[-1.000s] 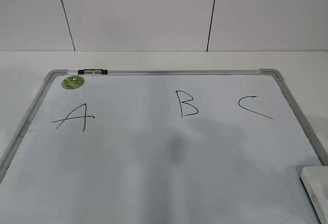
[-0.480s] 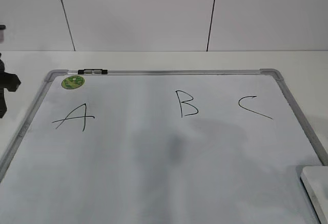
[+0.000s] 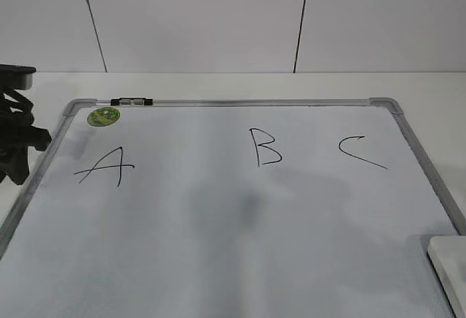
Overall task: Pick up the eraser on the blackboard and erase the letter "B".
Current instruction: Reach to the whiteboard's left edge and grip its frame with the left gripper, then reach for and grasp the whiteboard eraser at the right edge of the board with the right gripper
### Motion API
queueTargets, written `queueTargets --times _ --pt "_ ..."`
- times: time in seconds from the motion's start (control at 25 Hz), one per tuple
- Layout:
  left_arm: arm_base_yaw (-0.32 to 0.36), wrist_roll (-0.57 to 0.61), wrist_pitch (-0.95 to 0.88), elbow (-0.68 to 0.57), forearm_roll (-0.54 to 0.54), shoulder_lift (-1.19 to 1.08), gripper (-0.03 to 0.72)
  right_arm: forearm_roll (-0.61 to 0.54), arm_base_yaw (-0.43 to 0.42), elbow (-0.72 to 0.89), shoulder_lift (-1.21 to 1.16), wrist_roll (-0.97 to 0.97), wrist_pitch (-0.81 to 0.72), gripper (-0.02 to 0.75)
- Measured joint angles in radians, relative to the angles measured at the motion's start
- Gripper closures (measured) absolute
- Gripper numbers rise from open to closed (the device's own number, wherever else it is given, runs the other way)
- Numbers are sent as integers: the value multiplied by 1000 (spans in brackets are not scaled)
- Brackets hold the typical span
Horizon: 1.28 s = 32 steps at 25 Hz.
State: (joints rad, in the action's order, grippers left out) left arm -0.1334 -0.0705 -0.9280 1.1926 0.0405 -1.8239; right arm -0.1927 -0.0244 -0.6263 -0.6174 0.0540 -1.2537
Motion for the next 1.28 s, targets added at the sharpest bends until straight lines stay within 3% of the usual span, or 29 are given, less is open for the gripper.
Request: queueTargets --times 1.08,1.28 --pt "0 0 83 21 3 -111 455 0 0 0 0 0 0 154" --pt "0 0 77 25 -1 -113 543 0 0 0 0 0 0 154"
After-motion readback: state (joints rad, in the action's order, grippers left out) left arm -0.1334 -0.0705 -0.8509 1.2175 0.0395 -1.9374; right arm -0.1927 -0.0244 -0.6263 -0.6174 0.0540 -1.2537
